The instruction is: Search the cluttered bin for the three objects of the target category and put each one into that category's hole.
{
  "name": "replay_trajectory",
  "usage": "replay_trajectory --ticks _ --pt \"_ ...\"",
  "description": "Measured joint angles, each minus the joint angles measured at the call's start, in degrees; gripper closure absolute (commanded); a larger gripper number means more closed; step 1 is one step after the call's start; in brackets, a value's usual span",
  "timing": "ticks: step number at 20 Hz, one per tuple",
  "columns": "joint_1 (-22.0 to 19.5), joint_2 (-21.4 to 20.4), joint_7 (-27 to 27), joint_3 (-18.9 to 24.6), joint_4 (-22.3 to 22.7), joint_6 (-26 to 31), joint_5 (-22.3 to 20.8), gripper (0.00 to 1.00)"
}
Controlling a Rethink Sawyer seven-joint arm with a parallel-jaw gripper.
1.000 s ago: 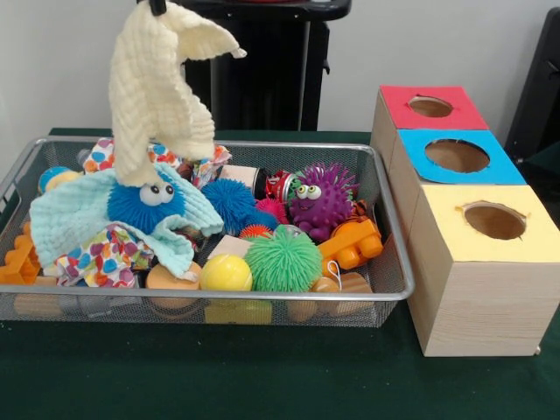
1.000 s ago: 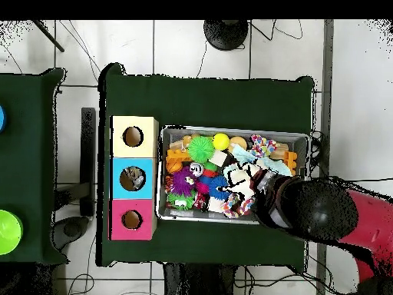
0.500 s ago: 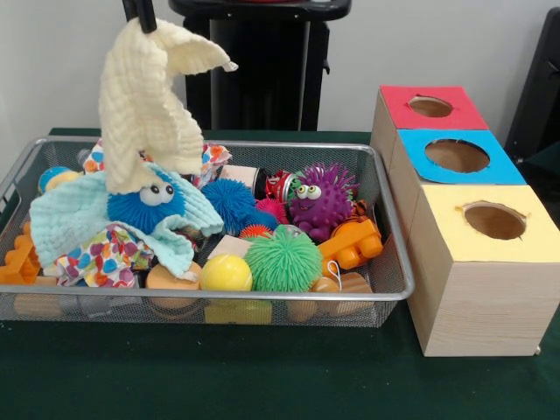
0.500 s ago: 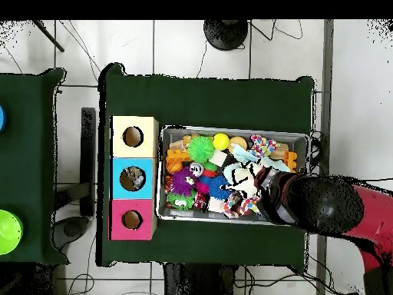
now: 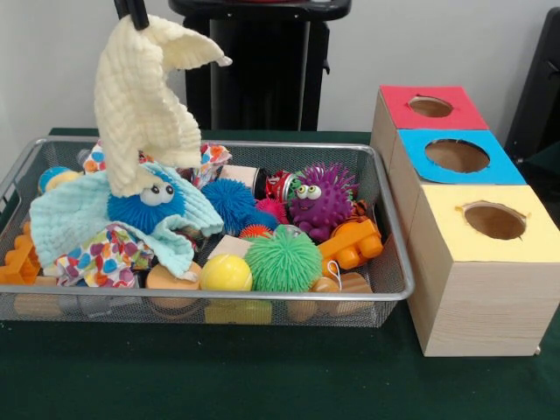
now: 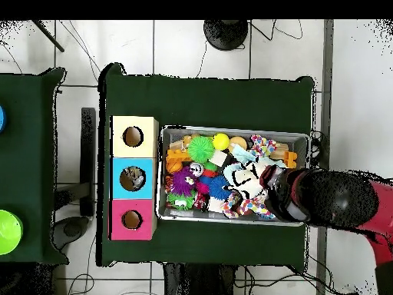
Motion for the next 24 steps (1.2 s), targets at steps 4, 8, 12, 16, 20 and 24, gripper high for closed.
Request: replay_trajectory --ticks 4,8,12,16,20,24 --pt "-1.1 0.1 -2.0 1.0 -2.2 3.8 -1.5 1.0" --pt "-1.2 0.4 -3.3 1.4 -4.2 5.3 -3.0 1.0" --pt "-1.2 0.8 -3.7 1.7 -5.5 5.6 -3.5 1.0" --pt "-1.2 0.9 -3.8 2.1 -6.4 5.6 -3.7 0.0" --pt "-1.2 0.8 -3.8 2.5 -6.7 5.6 -3.9 0.0" --pt "-1.2 0.8 -3.8 3.0 -6.8 5.6 -4.0 0.0"
